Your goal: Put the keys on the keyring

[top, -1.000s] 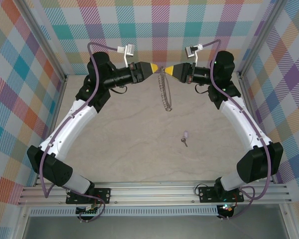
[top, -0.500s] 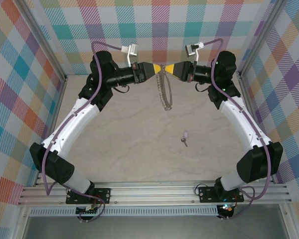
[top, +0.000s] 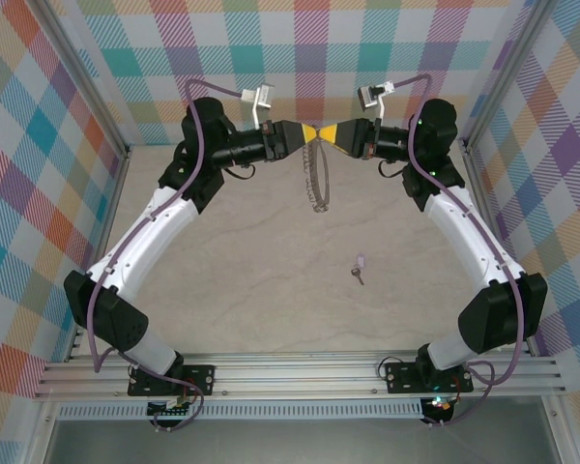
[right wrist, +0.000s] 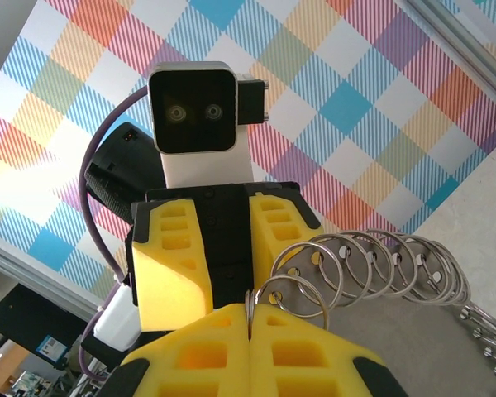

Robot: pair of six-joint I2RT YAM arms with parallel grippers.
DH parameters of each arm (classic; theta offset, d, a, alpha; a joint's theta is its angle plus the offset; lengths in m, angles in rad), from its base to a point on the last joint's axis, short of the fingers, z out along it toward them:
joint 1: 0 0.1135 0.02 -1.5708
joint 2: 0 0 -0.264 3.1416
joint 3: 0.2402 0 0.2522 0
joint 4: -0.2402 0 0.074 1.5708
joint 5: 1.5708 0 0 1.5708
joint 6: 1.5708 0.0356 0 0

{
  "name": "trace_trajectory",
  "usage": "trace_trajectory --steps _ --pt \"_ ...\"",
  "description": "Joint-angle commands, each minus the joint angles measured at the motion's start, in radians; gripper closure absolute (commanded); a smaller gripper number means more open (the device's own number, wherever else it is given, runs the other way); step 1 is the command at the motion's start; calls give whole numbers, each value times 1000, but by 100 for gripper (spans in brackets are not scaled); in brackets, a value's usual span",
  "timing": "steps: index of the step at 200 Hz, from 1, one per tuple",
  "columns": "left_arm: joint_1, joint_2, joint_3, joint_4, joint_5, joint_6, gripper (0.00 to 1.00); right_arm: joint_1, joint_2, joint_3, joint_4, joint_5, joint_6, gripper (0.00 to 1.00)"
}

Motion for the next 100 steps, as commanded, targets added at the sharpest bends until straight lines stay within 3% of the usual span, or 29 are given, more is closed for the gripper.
trace_trajectory --steps 1,100 --pt "-18 8 40 36 13 -3 69 -3 -2 -3 61 -21 13 100" --pt "-30 21 66 48 21 -6 74 -4 0 -10 46 -20 2 100"
